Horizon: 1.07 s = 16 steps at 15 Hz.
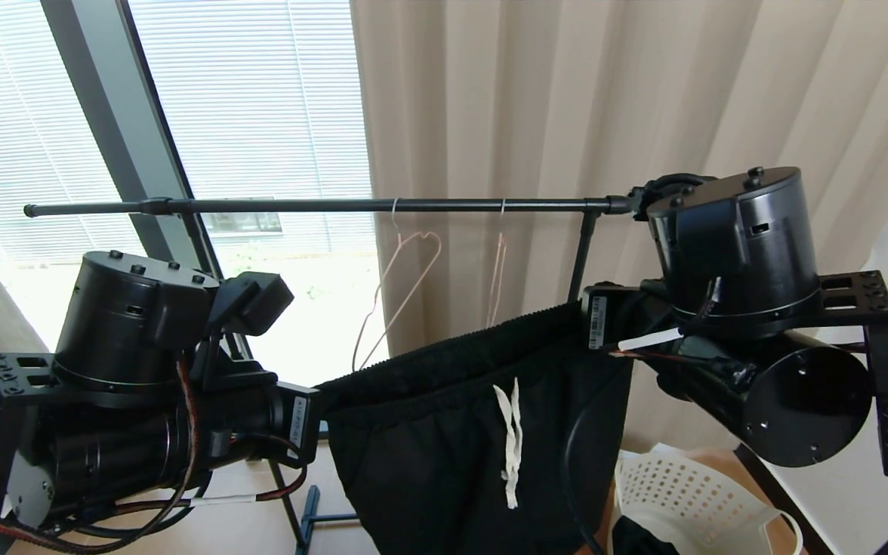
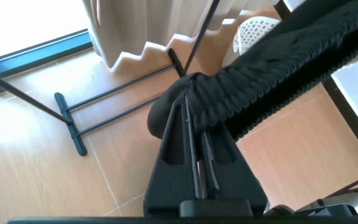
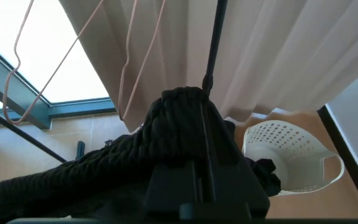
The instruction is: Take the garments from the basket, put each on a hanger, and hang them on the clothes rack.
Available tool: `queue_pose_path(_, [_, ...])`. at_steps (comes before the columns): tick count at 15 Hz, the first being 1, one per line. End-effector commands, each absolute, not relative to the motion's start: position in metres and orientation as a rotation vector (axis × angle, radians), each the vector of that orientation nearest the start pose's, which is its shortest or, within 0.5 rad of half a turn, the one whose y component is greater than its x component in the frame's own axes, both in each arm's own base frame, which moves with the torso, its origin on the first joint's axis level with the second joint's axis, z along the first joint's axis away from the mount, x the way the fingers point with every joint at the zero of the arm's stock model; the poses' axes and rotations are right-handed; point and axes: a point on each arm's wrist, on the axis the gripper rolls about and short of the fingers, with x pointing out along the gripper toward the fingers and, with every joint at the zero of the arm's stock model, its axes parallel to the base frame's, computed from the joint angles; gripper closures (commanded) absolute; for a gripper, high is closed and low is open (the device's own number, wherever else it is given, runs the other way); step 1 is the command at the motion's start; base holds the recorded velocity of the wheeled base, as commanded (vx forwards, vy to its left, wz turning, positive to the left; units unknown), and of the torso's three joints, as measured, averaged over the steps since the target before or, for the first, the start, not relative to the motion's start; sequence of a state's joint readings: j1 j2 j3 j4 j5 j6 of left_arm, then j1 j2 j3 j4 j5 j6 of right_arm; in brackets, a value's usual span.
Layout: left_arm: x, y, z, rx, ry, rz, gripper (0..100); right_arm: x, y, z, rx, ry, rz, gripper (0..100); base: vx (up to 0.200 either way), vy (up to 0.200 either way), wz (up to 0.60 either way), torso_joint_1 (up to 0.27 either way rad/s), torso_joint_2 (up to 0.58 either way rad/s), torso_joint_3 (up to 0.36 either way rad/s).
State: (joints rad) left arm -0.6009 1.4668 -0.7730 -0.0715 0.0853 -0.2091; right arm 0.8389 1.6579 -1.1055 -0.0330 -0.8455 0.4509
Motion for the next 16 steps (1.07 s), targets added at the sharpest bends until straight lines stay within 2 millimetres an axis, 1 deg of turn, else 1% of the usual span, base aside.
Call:
queue_pose_path(1, [0.19, -0.127, 0.192, 0.0, 0.611, -0.428, 100, 0.204, 0.212, 0.225, 0.052, 0.336, -0.059, 100, 0.0, 0.0, 0.0, 0.0, 0.0, 0.0])
queue_pose_path(2, [0.19, -0.126, 0.194, -0.004, 0.601, -0.43, 100, 0.204, 0.213, 0.222, 0.046, 0.342, -0.059, 100, 0.0, 0.0, 0.0, 0.0, 0.0, 0.0])
queue_pose_path(4, [0.195, -0.131, 0.207, -0.021, 0.554, -0.441, 100, 0.203, 0.212, 0.216, 0.024, 0.358, -0.062, 100, 0.0, 0.0, 0.0, 0.0, 0.0, 0.0])
queue_pose_path(5, [0.198, -0.133, 0.211, -0.024, 0.545, -0.442, 100, 0.203, 0.211, 0.214, 0.018, 0.361, -0.064, 100, 0.0, 0.0, 0.0, 0.0, 0.0, 0.0])
queue_pose_path(7, [0.216, -0.145, 0.227, -0.037, 0.498, -0.452, 100, 0.204, 0.206, 0.205, -0.03, 0.385, -0.078, 100, 0.0, 0.0, 0.0, 0.0, 0.0, 0.0])
queue_pose_path(10, [0.227, -0.154, 0.232, -0.041, 0.482, -0.457, 100, 0.204, 0.203, 0.199, -0.063, 0.4, -0.082, 100, 0.0, 0.0, 0.0, 0.0, 0.0, 0.0])
queue_pose_path(11, [0.227, -0.154, 0.232, -0.041, 0.482, -0.457, 100, 0.204, 0.203, 0.199, -0.063, 0.4, -0.082, 0, 0.0, 0.0, 0.0, 0.0, 0.0, 0.0])
queue_pose_path(12, [0.231, -0.158, 0.235, -0.046, 0.472, -0.46, 100, 0.203, 0.201, 0.192, -0.102, 0.416, -0.08, 0, 0.0, 0.0, 0.0, 0.0, 0.0, 0.0])
queue_pose_path(14, [0.237, -0.161, 0.245, -0.057, 0.442, -0.462, 100, 0.202, 0.2, 0.192, -0.119, 0.424, -0.068, 0, 0.0, 0.0, 0.0, 0.0, 0.0, 0.0])
queue_pose_path(15, [0.239, -0.161, 0.253, -0.062, 0.425, -0.463, 100, 0.2, 0.199, 0.192, -0.123, 0.432, -0.053, 0, 0.0, 0.0, 0.0, 0.0, 0.0, 0.0])
queue_pose_path(16, [0.242, -0.164, 0.264, -0.064, 0.418, -0.465, 100, 0.198, 0.197, 0.19, -0.152, 0.443, -0.035, 0, 0.0, 0.0, 0.0, 0.0, 0.0, 0.0])
